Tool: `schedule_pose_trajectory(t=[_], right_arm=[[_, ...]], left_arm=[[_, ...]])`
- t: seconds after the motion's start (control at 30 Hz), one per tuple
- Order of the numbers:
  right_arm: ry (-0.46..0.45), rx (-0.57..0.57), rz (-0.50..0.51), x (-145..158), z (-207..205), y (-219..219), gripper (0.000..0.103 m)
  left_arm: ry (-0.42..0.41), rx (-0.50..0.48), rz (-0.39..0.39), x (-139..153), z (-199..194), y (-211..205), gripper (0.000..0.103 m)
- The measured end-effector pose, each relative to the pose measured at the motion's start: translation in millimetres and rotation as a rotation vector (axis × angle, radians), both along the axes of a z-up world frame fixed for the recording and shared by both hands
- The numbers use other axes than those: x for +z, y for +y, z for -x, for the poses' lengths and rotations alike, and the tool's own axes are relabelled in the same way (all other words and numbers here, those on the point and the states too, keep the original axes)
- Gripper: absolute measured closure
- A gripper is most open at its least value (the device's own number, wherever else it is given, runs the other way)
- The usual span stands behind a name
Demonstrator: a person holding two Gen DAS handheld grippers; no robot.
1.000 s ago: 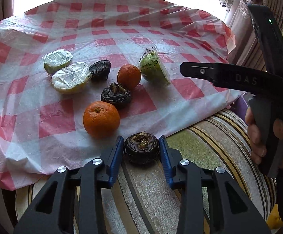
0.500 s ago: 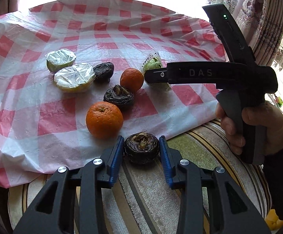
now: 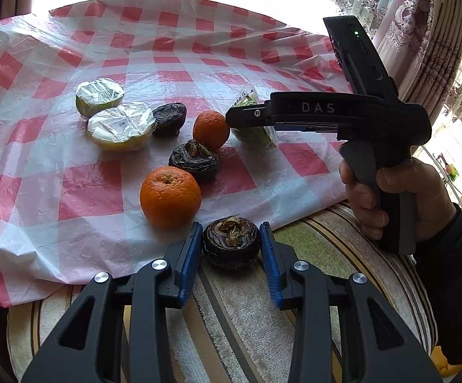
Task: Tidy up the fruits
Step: 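Grasp the dark dried fruit with the left gripper while the right gripper grasps the wrapped cabbage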
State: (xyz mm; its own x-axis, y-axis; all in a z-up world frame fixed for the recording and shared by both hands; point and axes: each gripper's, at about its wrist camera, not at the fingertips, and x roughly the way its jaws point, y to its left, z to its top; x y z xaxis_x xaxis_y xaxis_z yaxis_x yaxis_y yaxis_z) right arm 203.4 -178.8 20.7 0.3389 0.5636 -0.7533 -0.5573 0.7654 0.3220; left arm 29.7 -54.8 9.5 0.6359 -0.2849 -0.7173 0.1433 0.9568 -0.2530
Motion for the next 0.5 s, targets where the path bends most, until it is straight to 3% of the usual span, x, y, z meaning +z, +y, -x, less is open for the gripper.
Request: schedule_pose_trajectory(t=[0.2,0.5], right_arm=[[0.016,0.018,-0.039,0,6,-4,0.036],[-0.081,-0.073,0.040,10,29,-20,0.037]], left_arm=[[-0.006,0.007,-0.011,1,2,-2,0.068],[-0.024,0.026,-0.052,3,4,-6,0.068]])
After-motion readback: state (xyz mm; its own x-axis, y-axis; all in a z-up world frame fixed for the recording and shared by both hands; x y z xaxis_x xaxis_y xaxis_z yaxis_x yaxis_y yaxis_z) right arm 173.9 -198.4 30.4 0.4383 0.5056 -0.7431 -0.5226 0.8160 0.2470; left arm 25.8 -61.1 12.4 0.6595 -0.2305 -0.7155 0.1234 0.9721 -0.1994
